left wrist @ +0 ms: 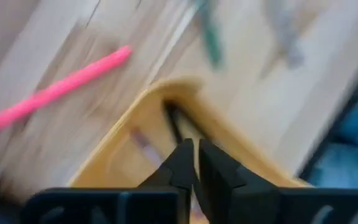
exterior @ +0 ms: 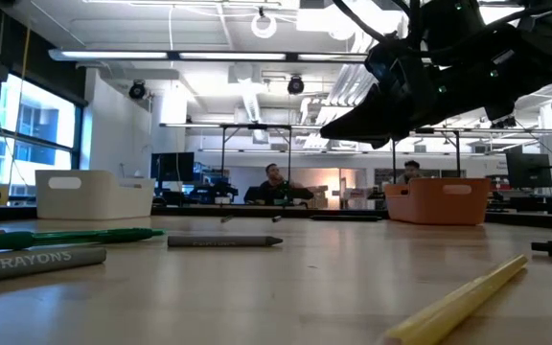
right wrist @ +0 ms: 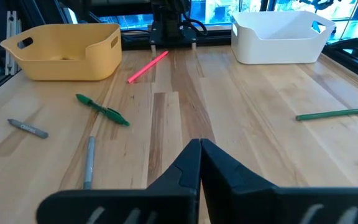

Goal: Sort crayons/erasers/pens/pencils in bins
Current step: Put the blue crayon into the orange bin

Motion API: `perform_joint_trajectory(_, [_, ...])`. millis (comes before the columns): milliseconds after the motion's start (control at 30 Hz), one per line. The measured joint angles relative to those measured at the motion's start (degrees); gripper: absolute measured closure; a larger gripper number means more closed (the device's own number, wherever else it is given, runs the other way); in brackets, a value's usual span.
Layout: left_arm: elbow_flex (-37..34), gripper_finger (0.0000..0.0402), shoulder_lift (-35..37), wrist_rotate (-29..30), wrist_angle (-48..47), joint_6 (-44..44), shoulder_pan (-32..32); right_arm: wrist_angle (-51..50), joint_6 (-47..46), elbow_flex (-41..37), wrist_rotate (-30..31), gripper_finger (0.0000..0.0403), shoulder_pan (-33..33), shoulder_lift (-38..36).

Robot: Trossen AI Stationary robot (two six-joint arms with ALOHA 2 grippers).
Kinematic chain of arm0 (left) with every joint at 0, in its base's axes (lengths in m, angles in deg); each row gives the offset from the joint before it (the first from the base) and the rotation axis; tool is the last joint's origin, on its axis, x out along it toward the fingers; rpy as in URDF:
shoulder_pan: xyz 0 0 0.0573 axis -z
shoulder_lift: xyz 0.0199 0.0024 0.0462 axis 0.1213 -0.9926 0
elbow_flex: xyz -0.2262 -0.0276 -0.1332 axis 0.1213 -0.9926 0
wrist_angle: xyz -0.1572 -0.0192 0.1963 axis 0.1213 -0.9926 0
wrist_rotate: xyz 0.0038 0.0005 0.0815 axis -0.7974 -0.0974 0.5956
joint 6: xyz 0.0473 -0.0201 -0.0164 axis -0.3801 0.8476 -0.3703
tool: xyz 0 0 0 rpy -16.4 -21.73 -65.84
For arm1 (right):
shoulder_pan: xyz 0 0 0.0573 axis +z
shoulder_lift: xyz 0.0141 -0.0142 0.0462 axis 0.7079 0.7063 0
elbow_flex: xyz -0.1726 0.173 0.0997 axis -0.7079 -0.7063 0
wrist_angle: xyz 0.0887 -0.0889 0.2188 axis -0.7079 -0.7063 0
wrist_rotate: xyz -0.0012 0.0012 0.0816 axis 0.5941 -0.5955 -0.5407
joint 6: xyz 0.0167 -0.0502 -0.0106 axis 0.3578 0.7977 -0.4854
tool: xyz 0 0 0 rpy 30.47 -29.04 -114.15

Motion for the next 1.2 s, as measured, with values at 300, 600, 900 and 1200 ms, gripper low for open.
perform_joint_trajectory(300, [-5.0,0.0401,8.6,2.4,20.6,-32.8,-15.8,0.0,0.0,0.0,0.0,0.0403,0.0,0.0])
perform_joint_trajectory(600, [-6.7,0.0402,12.1,-3.5,24.5,-45.9,-25.6,0.4,-1.5,0.0,0.0,0.0403,0.0,0.0])
perform_joint_trajectory(900, [-8.9,0.0401,13.0,2.9,28.1,-59.1,-31.5,1.0,-1.5,0.1,0.4,0.0403,-0.2,-0.1])
perform_joint_trajectory(1200, [-24.1,0.0401,17.9,-12.9,59.1,-71.7,-42.4,-5.6,-1.7,5.2,3.6,0.0403,-2.2,-1.2])
